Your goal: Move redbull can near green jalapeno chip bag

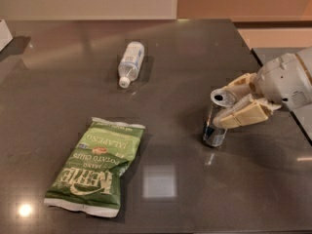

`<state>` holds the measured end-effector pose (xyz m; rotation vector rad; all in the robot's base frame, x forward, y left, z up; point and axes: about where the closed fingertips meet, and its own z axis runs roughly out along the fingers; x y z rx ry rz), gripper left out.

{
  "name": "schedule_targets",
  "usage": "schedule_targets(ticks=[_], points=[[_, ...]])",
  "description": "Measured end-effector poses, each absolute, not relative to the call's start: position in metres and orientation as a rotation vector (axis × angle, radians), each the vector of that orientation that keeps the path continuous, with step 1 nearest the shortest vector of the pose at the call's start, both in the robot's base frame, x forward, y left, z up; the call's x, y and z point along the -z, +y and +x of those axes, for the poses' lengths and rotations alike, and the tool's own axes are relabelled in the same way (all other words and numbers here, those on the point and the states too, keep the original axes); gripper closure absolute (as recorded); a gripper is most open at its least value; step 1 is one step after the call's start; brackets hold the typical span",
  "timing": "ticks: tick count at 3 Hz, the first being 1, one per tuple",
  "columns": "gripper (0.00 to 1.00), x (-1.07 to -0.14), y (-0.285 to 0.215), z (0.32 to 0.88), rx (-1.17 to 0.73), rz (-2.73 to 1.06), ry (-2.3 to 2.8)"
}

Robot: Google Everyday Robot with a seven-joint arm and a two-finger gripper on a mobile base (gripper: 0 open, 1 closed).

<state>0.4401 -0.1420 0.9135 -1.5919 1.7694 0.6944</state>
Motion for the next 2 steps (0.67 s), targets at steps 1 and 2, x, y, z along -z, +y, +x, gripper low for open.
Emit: schedule_targets(ticks=[1,2], points=[[0.94,-0.923,-0.128,0.434,-0.740,-1.598,1.723],[1.00,-0.926,-0.101,0.431,-0.799,-1.626,1.674]])
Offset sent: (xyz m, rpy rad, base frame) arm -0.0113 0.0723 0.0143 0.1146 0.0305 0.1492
